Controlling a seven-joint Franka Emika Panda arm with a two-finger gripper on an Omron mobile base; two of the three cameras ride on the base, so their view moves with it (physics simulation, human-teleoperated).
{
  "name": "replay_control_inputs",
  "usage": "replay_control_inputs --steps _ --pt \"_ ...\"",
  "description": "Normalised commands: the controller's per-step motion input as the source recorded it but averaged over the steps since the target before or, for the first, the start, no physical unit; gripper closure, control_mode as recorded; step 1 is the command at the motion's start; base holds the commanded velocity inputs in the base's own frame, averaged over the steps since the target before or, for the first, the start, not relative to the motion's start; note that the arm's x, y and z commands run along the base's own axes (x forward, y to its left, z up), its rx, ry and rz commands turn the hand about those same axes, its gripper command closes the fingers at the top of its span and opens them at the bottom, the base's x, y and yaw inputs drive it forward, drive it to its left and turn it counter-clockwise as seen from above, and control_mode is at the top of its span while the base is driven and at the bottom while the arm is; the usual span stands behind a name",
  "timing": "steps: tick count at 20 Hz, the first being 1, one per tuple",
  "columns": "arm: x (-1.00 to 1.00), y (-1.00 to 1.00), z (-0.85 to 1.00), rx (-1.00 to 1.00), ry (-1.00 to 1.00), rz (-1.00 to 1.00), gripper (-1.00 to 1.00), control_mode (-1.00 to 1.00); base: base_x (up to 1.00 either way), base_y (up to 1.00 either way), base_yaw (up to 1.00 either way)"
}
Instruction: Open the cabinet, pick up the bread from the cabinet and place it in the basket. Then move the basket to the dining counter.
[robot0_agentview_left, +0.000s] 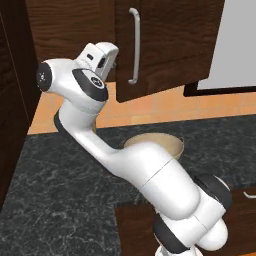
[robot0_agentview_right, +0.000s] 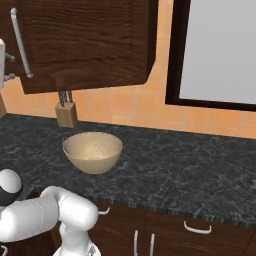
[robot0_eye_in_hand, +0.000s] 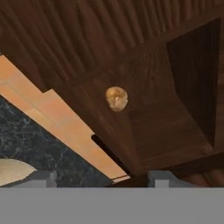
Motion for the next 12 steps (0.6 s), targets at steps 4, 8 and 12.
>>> replay_control_inputs --steps 4,8,12 --pt "-0.27 -0.36 -0.39 -0.08 0.02 -0.19 -1.0 -1.0 0.0 0.0 0.0" --pt "0.44 0.04 -0.32 -0.09 0.0 -0.02 -1.0 -1.0 0.0 0.0 0.0" --pt "0.43 -0.49 0.0 0.0 0.07 -0.09 -1.0 -1.0 0.0 0.0 0.0"
